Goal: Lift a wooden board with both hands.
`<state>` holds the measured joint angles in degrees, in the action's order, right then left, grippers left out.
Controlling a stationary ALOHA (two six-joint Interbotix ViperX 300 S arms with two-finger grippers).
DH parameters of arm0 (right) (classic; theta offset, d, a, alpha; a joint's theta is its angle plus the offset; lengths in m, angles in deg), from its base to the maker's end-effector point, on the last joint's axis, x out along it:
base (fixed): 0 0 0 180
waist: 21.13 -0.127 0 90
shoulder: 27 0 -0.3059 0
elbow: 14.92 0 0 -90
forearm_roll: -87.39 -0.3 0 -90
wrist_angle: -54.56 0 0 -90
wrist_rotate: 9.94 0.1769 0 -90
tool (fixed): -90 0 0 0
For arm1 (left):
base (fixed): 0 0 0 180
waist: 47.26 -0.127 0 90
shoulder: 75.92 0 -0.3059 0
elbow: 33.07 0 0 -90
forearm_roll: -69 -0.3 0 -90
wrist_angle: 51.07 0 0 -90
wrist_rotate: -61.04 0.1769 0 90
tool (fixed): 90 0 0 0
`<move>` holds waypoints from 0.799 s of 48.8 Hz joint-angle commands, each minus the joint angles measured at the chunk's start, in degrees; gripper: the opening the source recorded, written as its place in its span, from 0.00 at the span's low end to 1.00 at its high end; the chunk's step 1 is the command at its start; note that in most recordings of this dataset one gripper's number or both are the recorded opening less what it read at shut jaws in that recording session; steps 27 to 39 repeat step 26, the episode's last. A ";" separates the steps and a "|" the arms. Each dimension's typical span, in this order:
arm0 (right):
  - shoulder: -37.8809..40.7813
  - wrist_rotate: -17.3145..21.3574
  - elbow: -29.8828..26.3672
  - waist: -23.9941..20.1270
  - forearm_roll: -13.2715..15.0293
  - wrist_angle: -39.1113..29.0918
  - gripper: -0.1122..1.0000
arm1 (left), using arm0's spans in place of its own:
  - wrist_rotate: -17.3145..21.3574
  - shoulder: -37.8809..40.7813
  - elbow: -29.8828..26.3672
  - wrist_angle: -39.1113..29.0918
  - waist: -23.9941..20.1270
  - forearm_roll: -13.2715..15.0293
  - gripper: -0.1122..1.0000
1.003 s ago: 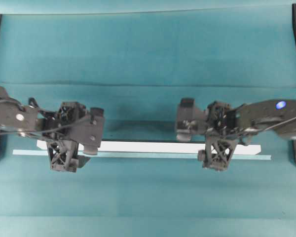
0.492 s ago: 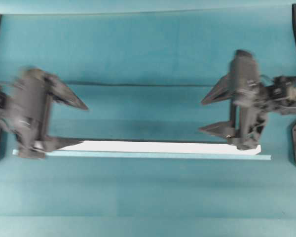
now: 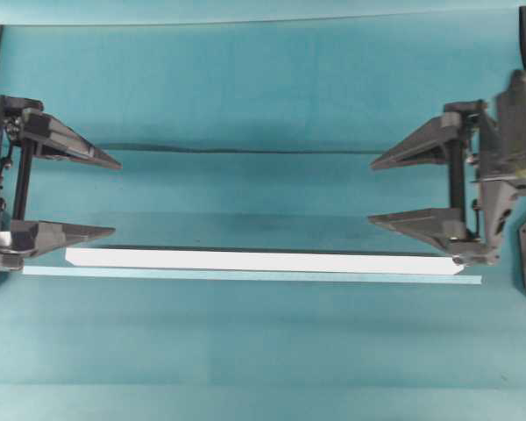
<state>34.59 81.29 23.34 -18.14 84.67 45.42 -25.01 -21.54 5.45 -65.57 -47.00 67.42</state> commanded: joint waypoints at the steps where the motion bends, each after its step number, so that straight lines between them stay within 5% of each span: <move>1: -0.79 -0.62 -0.18 -0.18 0.09 1.93 0.93 | -0.09 -0.09 -0.97 0.70 -0.18 -0.09 0.96; 39: -5.36 -0.70 0.62 -0.18 0.00 5.98 0.93 | 0.18 -1.23 -0.97 6.68 -0.18 -0.09 0.96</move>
